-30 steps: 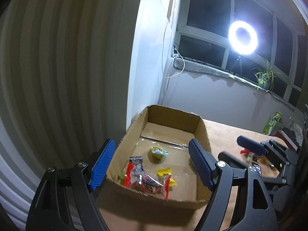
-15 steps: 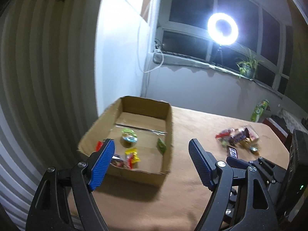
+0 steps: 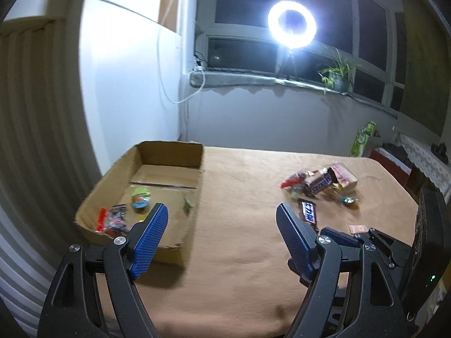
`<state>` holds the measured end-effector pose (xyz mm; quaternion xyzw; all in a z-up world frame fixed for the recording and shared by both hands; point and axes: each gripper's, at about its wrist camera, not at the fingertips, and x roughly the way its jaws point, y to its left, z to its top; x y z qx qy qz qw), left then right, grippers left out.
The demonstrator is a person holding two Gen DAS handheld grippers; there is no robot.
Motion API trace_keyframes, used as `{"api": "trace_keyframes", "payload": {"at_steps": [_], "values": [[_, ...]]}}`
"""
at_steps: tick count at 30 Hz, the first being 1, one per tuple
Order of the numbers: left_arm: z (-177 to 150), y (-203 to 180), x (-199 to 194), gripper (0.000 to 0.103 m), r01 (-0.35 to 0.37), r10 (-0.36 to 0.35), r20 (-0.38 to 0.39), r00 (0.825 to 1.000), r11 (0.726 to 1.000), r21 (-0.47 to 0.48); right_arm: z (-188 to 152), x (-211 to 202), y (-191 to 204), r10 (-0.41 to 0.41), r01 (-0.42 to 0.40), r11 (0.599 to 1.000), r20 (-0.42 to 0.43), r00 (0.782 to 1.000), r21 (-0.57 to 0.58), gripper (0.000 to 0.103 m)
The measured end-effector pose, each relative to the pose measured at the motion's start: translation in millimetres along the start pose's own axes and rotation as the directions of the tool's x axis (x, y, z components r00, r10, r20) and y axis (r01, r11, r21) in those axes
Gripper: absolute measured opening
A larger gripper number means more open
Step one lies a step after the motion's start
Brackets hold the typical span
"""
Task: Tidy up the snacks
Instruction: 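Move both open grippers from the box back to the snack pile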
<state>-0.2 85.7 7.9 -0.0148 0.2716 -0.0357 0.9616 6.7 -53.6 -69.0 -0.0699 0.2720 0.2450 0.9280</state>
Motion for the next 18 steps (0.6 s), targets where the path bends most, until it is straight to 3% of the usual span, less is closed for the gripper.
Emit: {"api": "trace_keyframes", "payload": {"at_steps": [13, 18], "values": [[-5, -62, 49, 0.079, 0.085, -0.076, -0.108, 0.991, 0.993, 0.084, -27, -12, -79, -0.097, 0.098, 0.987, -0.018, 0.995, 0.123, 0.061], [-11, -87, 77, 0.079, 0.121, -0.101, -0.167, 0.981, 0.986, 0.116, -44, -16, -115, -0.151, 0.158, 0.973, -0.052, 0.987, 0.169, 0.069]]}}
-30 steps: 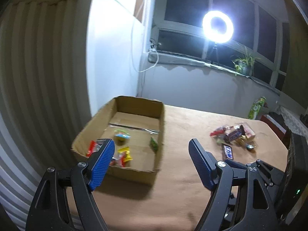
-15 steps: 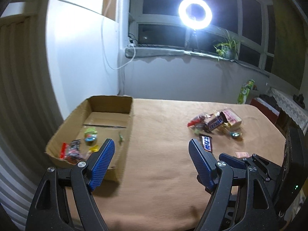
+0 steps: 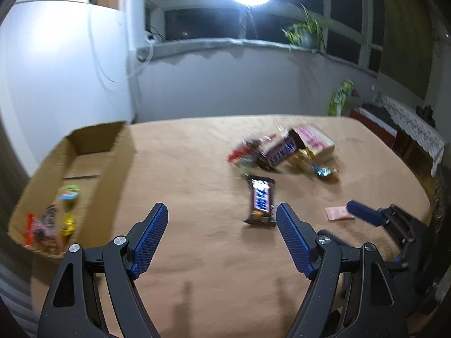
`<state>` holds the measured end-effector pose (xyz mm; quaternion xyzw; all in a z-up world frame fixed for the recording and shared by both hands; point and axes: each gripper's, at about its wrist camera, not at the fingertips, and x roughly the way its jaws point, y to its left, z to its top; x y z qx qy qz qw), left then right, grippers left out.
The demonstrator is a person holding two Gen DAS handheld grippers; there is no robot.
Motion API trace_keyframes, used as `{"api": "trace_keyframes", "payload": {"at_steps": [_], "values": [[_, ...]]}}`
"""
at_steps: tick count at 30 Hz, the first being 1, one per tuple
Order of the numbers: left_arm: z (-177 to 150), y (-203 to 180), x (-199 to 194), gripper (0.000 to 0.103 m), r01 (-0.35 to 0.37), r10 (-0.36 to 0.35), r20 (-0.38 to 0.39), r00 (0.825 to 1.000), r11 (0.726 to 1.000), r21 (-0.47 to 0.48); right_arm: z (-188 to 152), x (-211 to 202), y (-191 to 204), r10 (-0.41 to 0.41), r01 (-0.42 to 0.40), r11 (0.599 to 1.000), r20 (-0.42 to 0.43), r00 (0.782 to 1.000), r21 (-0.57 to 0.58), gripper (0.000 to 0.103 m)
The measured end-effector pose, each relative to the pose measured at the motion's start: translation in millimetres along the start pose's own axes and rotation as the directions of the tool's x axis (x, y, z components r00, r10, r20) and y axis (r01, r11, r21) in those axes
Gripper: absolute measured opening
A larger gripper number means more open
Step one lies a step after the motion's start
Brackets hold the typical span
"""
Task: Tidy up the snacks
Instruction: 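Move both open grippers from the box back to the snack pile, then grasp the pink wrapped candy with the right gripper while the left grasps the Snickers bar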
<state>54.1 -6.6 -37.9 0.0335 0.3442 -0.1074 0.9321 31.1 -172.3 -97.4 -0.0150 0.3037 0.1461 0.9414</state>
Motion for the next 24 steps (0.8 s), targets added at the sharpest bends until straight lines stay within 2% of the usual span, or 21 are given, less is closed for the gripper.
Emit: {"api": "trace_keyframes", "payload": {"at_steps": [5, 9, 15, 19, 22, 24], "values": [[-1, -20, 34, 0.079, 0.023, -0.02, -0.062, 0.998, 0.999, 0.047, -12, -2, -39, -0.064, 0.066, 0.997, -0.028, 0.998, 0.05, 0.069], [-1, -31, 55, 0.079, 0.037, -0.029, -0.1, 0.995, 0.996, 0.075, -21, -1, -60, -0.065, 0.07, 0.995, -0.07, 0.995, 0.071, 0.069], [-1, -32, 75, 0.079, 0.048, -0.038, -0.14, 0.989, 0.997, 0.068, -21, 1, -61, -0.055, 0.058, 0.997, -0.065, 0.996, 0.044, 0.069], [-4, -26, 83, 0.079, 0.068, -0.063, -0.161, 0.985, 0.997, 0.029, -19, 7, -59, -0.052, 0.053, 0.998, -0.064, 0.997, 0.023, 0.069], [-8, -27, 85, 0.079, 0.066, -0.061, -0.148, 0.987, 0.997, 0.031, -18, 11, -57, -0.053, 0.053, 0.999, -0.063, 0.997, 0.002, 0.069], [-9, -29, 85, 0.073, 0.061, -0.056, -0.142, 0.988, 0.997, 0.037, -17, 12, -56, -0.054, 0.054, 0.999, -0.059, 0.997, -0.004, 0.064]]}}
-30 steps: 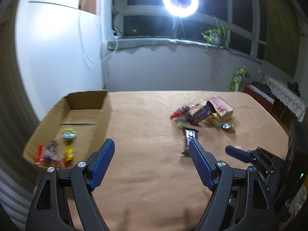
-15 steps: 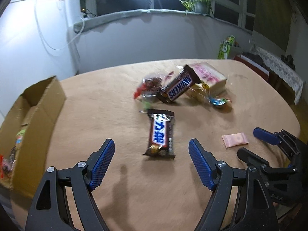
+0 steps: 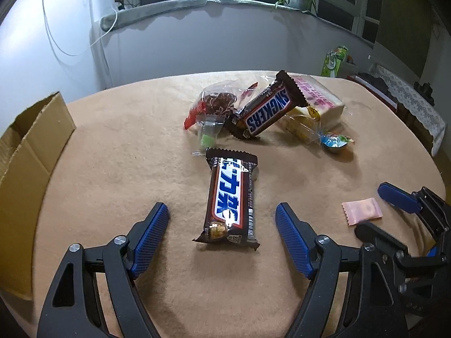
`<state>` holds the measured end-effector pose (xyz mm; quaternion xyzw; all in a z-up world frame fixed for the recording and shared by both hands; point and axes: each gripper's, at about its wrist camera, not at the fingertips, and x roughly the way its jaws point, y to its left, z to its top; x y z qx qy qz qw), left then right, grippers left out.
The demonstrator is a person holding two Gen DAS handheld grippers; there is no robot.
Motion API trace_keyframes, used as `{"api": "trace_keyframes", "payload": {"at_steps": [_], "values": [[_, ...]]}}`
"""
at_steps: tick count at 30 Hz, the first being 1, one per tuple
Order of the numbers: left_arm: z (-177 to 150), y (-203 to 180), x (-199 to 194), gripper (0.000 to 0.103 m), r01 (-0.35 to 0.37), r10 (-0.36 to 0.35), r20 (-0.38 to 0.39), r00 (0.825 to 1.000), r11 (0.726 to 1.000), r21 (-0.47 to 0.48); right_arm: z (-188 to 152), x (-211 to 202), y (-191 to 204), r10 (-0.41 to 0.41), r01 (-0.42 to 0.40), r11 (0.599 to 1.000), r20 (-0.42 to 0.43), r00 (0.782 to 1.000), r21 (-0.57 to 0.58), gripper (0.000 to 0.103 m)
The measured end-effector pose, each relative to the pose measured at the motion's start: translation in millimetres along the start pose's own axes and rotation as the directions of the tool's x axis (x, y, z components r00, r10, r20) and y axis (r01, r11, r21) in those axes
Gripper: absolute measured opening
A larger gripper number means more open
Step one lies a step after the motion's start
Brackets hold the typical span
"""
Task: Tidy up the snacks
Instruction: 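Grasp the pink wrapped candy with the right gripper while the left grasps the Snickers bar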
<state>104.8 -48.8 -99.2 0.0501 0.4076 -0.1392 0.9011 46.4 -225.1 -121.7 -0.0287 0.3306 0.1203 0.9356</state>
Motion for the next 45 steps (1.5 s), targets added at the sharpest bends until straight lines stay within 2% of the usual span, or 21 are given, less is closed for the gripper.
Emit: {"api": "trace_keyframes", "payload": {"at_steps": [1, 5, 6, 8, 10, 33, 36, 39, 45], "values": [[0, 0, 0, 0.069, 0.001, -0.001, 0.008, 1.0, 1.0, -0.004, 1, 1, 1, -0.006, 0.006, 1.0, 0.001, 1.0, -0.005, 0.059], [0, 1, 0, 0.042, -0.001, 0.001, 0.023, 1.0, 1.0, 0.012, 2, 2, 2, -0.006, 0.006, 1.0, 0.006, 1.0, -0.021, 0.037], [0, 0, -1, 0.039, 0.0, 0.0, 0.029, 1.0, 1.0, 0.019, 2, 2, 3, -0.006, 0.006, 1.0, 0.007, 1.0, -0.03, 0.035], [0, -1, -1, 0.035, -0.005, 0.004, 0.037, 0.999, 1.0, 0.028, 2, 2, 4, -0.007, 0.007, 0.999, 0.011, 1.0, -0.038, 0.024], [-1, -3, -1, 0.032, -0.008, 0.006, 0.044, 0.999, 0.999, 0.039, 2, 3, 5, -0.007, 0.007, 0.999, 0.014, 1.0, -0.038, 0.021], [-7, -9, -5, 0.027, -0.027, 0.023, 0.086, 0.996, 0.999, 0.039, -5, 2, 1, -0.002, 0.002, 1.0, 0.066, 0.998, -0.003, 0.021], [-7, -8, -7, 0.027, -0.019, 0.015, 0.097, 0.995, 0.999, 0.032, -4, 2, -2, 0.011, -0.013, 0.999, 0.062, 0.998, 0.03, 0.021], [-8, -5, -16, 0.027, -0.011, 0.009, 0.121, 0.993, 1.0, 0.011, -1, -2, -11, 0.046, -0.052, 0.994, 0.057, 0.997, 0.1, 0.021], [-16, -4, -44, 0.026, 0.023, -0.02, 0.161, 0.987, 1.0, -0.015, 5, -33, -11, 0.012, -0.023, 0.993, 0.094, 0.995, 0.117, 0.019]]}}
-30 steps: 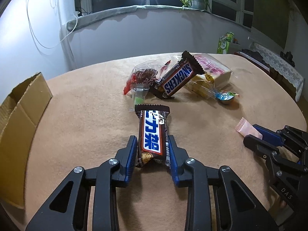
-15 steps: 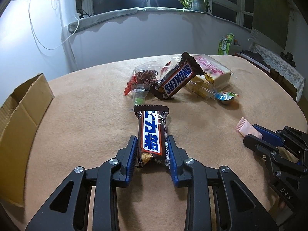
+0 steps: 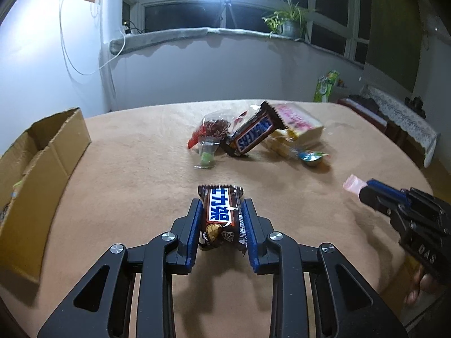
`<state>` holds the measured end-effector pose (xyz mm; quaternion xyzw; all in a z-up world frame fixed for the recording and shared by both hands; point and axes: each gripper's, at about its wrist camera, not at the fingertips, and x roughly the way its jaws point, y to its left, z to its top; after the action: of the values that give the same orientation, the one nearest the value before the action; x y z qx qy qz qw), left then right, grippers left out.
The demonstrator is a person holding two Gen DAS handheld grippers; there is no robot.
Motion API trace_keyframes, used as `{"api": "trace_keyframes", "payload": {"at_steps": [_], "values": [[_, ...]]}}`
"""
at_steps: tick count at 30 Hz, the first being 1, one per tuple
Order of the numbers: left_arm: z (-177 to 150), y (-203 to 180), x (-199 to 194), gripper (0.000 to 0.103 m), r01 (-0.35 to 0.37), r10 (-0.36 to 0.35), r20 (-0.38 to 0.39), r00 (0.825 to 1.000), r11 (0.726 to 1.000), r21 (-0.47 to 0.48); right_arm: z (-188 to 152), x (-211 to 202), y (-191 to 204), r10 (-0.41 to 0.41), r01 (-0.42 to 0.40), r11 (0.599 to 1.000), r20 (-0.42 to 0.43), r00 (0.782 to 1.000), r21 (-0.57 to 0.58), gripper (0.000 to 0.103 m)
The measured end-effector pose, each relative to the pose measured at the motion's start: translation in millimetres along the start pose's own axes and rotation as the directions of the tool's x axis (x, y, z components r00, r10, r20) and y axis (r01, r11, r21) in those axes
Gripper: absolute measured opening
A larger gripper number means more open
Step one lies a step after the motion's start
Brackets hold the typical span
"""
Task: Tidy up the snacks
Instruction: 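Grasp the pink wrapped candy with the right gripper while the left grasps the Snickers bar, then carry the Snickers bar and pink candy over the cardboard box with both grippers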
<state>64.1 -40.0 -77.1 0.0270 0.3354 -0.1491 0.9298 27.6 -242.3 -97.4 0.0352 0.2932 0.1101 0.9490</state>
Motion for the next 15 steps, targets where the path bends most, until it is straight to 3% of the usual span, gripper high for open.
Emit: {"api": "trace_keyframes", "payload": {"at_steps": [15], "values": [[-5, 30, -43, 0.024, -0.002, 0.008, 0.077, 0.997, 0.997, -0.075, 19, -37, 31, -0.031, 0.035, 0.997, 0.065, 0.997, -0.065, 0.018]]}}
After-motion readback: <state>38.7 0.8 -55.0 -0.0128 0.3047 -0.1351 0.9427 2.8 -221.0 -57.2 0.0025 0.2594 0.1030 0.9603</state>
